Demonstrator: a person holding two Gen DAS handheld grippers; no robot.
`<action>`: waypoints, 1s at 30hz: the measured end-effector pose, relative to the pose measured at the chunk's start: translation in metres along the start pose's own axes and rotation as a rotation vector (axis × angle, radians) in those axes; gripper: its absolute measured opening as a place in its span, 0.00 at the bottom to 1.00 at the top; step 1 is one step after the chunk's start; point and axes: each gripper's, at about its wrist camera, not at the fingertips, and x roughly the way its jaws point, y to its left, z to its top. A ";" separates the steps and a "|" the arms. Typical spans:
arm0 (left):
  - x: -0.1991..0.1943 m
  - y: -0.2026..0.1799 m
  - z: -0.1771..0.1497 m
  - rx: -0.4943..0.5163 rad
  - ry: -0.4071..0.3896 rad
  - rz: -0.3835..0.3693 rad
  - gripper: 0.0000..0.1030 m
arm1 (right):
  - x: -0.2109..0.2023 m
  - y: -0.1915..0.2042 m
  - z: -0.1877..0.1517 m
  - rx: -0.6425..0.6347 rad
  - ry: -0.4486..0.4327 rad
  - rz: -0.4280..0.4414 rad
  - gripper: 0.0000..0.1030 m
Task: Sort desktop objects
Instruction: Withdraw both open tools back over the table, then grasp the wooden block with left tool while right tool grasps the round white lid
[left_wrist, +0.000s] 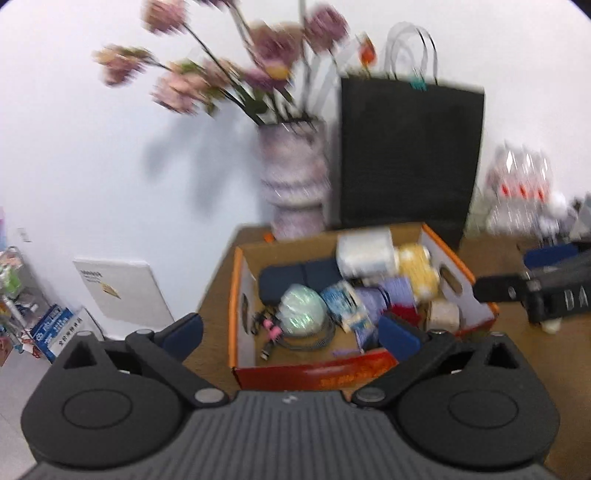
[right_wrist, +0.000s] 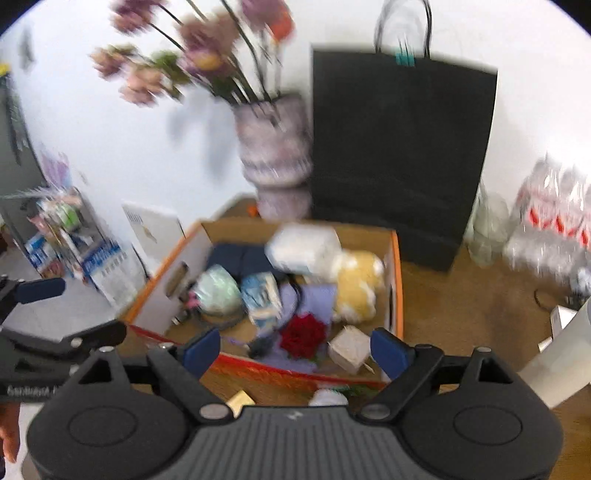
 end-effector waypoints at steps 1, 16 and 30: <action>-0.009 0.002 -0.009 -0.032 -0.049 0.003 1.00 | -0.008 0.004 -0.012 -0.023 -0.069 -0.011 0.86; -0.093 -0.035 -0.193 -0.013 -0.136 -0.131 1.00 | -0.068 0.042 -0.226 -0.074 -0.213 -0.055 0.96; -0.082 -0.064 -0.220 0.052 -0.096 -0.137 1.00 | -0.075 0.011 -0.261 0.132 -0.156 -0.080 0.95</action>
